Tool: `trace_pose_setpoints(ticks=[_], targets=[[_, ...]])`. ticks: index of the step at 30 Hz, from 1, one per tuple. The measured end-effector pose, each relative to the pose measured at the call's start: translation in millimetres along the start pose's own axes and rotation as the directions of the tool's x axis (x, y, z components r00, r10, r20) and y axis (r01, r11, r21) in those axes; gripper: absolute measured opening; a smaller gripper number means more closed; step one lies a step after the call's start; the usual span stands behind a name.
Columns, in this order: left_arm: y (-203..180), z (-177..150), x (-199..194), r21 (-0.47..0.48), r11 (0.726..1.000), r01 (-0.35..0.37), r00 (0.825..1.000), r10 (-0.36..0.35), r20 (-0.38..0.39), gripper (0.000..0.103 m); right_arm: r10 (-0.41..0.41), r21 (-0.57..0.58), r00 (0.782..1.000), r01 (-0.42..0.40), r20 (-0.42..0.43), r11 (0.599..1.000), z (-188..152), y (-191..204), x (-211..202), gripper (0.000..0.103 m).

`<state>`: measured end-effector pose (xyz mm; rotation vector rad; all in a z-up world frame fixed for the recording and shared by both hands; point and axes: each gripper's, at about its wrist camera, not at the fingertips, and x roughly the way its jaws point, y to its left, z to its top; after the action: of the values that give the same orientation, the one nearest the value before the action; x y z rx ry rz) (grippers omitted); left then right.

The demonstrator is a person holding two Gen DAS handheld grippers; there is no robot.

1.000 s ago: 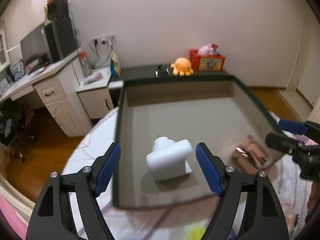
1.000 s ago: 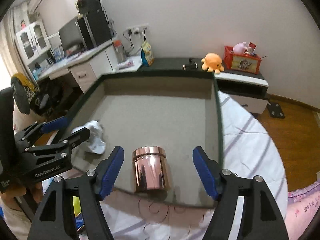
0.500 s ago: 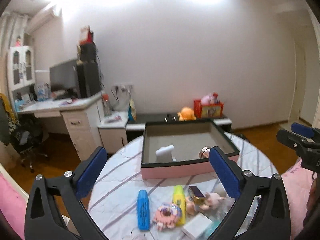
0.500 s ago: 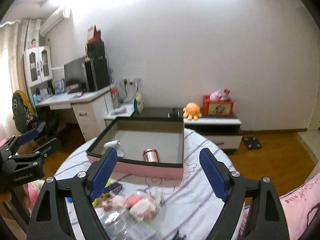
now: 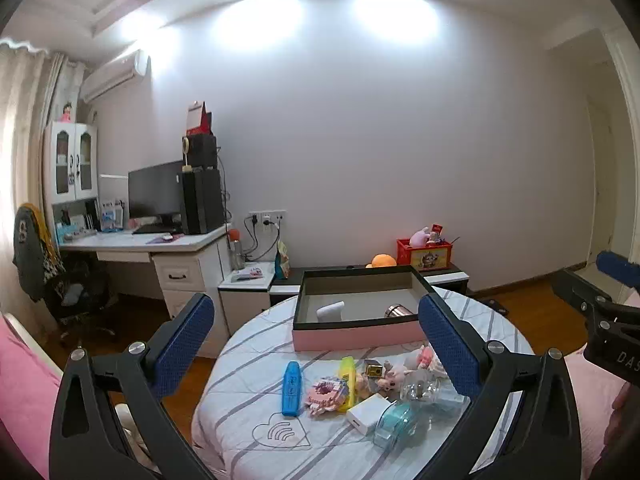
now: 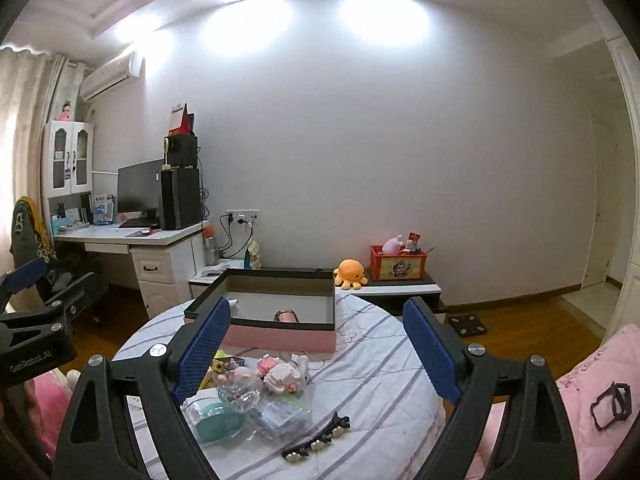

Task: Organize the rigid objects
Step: 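Withdraw both tools from the pink box back over the table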

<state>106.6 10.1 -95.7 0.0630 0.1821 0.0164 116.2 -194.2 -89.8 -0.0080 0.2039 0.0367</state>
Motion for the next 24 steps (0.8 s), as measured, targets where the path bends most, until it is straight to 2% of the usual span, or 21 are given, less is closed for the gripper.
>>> trace_pose_setpoints(ticks=[10,16,21,24], targets=[[-2.6,-4.6,-10.4,-0.002,1.000,0.023,1.000,-0.023,-0.005,0.103,-0.016,-0.016,1.000,0.015,-0.005,1.000,-10.2,-0.1,-17.4,0.090],[-2.2,-12.1,-2.0,0.007,1.000,0.023,0.999,-0.022,-0.042,0.103,-0.027,-0.014,0.999,0.026,-0.033,1.000,-15.0,-3.1,-14.0,0.090],[-1.2,-28.2,12.1,0.009,0.999,0.053,0.994,-0.052,-0.098,0.103,-0.032,-0.006,0.996,0.031,-0.081,0.999,-25.1,-6.9,-4.8,0.090],[-6.1,-48.5,26.9,0.023,0.995,0.101,0.981,-0.095,-0.169,0.103,-0.031,0.001,0.991,0.032,-0.133,1.000,-37.5,-11.3,5.9,0.090]])
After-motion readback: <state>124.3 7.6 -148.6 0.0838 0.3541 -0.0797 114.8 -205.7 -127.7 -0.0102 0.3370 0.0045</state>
